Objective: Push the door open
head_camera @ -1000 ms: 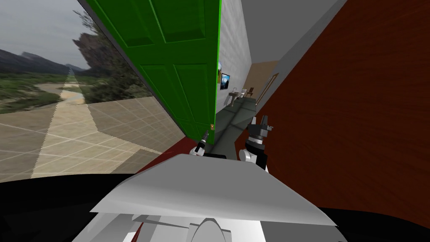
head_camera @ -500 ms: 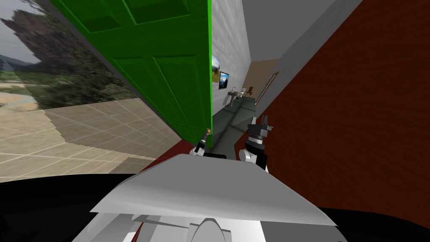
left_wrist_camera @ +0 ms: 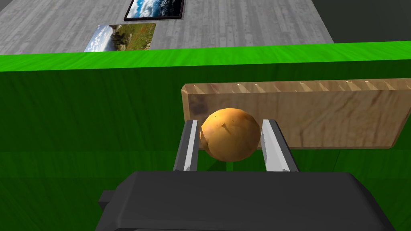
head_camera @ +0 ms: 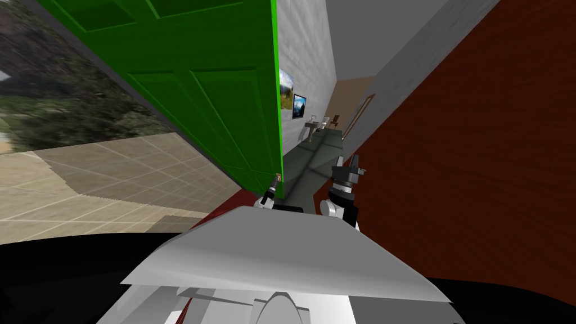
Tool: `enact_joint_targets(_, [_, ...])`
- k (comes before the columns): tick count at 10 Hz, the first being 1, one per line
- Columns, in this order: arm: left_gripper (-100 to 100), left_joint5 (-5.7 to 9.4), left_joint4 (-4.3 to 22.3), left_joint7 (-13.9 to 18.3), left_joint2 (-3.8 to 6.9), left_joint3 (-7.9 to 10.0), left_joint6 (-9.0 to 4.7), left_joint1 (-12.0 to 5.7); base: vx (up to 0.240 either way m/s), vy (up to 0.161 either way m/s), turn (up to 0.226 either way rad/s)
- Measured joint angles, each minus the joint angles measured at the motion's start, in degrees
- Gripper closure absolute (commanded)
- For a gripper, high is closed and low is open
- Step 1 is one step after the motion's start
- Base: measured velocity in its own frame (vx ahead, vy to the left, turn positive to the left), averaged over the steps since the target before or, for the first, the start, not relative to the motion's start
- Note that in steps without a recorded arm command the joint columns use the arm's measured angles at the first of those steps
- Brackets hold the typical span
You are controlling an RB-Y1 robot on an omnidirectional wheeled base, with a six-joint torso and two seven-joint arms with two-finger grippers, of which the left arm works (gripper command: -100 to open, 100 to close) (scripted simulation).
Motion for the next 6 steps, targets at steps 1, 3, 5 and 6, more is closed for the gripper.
enact_joint_targets(1, [100,-0.02,0.02,-0.02,-0.01,-0.03,0.04,0.00,-0.012,0.003,0.001])
enact_joint_targets(3, [100,-0.03,0.11,-0.02,-0.03,-0.08,0.12,0.13,-0.004,0.000,0.001])
enact_joint_targets(5, [100,-0.01,0.16,-0.18,0.08,0.06,0.45,0.35,0.114,-0.026,0.048])
enact_joint_targets(6, [100,0.05,0.93,-0.39,0.04,0.30,0.31,0.17,0.198,-0.031,0.085])
